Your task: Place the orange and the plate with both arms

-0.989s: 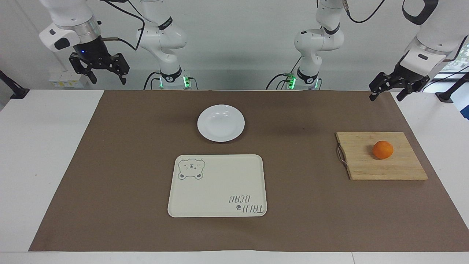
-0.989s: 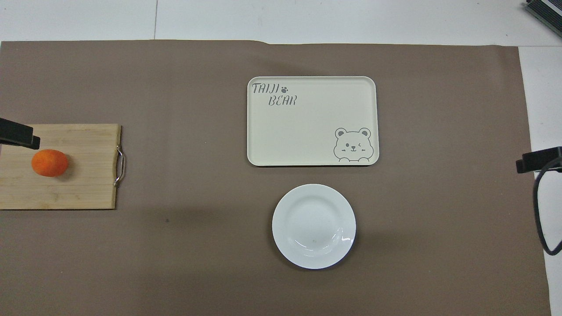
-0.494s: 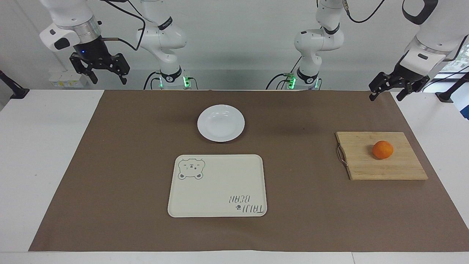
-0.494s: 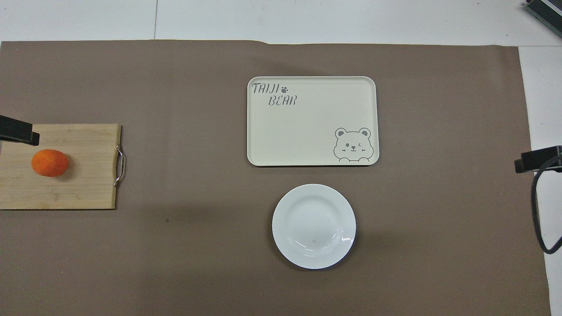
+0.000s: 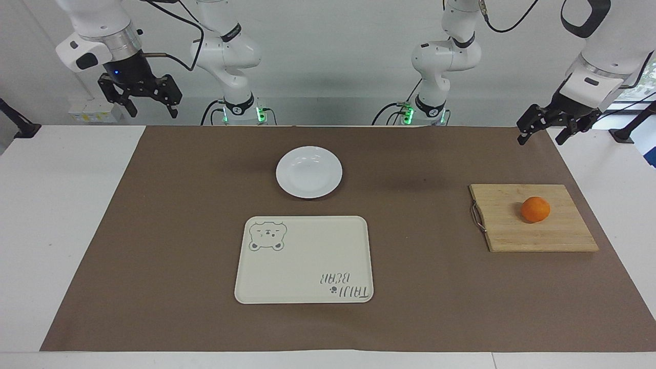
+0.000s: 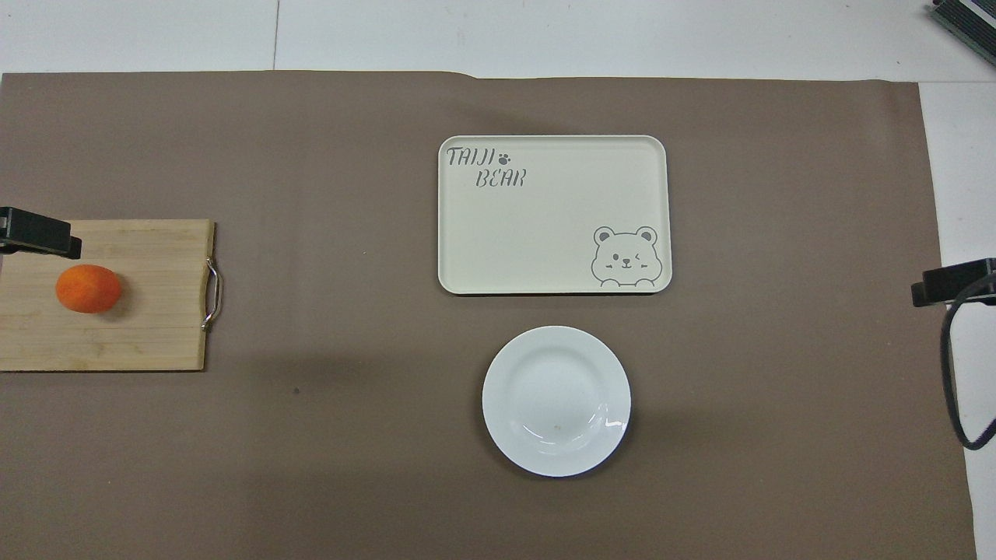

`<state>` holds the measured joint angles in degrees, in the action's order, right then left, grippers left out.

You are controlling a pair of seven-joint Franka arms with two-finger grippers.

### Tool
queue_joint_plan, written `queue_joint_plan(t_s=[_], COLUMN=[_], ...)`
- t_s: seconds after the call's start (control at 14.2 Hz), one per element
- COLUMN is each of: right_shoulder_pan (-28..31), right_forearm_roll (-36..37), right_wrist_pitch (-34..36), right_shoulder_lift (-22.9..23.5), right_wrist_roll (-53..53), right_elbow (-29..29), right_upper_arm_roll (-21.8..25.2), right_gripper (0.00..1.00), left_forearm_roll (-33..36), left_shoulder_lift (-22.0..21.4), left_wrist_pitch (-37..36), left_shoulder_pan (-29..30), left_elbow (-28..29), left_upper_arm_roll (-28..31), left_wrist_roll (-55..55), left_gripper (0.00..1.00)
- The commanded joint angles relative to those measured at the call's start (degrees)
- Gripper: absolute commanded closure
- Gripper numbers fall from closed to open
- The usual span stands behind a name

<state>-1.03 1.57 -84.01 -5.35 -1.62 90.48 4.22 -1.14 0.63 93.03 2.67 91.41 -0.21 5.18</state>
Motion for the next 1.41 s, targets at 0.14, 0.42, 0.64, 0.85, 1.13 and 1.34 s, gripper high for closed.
queue_joint_plan(t_s=[0.14,0.42,0.64,0.85,1.13,1.34], right_shoulder_pan=[0.2,0.2,0.2,0.8,0.8,0.8], right_forearm_roll=[-0.6,-0.7,-0.6,-0.6,-0.7,-0.6], right_wrist_pitch=[-0.4,-0.4,-0.4,0.1,0.3,-0.2], right_shoulder_lift=[-0.4,-0.4,-0.4,-0.5,-0.8,-1.2], right_wrist_roll=[1.4,1.3,1.1,0.7,0.8,0.7], right_elbow=[0.7,0.7,0.7,0.9,1.3,2.1], right_upper_arm_roll=[-0.2,-0.2,-0.2,-0.1,-0.1,-0.1], right_gripper=[0.0,0.0,0.0,0.0,0.0,0.0], left_forearm_roll=[0.4,0.3,0.2,0.2,0.2,0.2], left_shoulder_lift=[-1.9,-0.2,2.6,6.8,12.1,14.3], left_wrist_pitch=[8.7,16.9,23.4,30.1,39.2,43.3], left_shoulder_pan=[5.6,8.1,9.7,10.6,12.4,13.1], left_elbow=[8.9,14.5,17.0,19.2,21.5,23.2], left_upper_arm_roll=[-0.3,-0.3,-0.3,-0.3,-0.3,-0.3], left_wrist_roll=[6.9,10.7,11.7,12.3,13.4,13.5], left_gripper=[0.0,0.0,0.0,0.0,0.0,0.0])
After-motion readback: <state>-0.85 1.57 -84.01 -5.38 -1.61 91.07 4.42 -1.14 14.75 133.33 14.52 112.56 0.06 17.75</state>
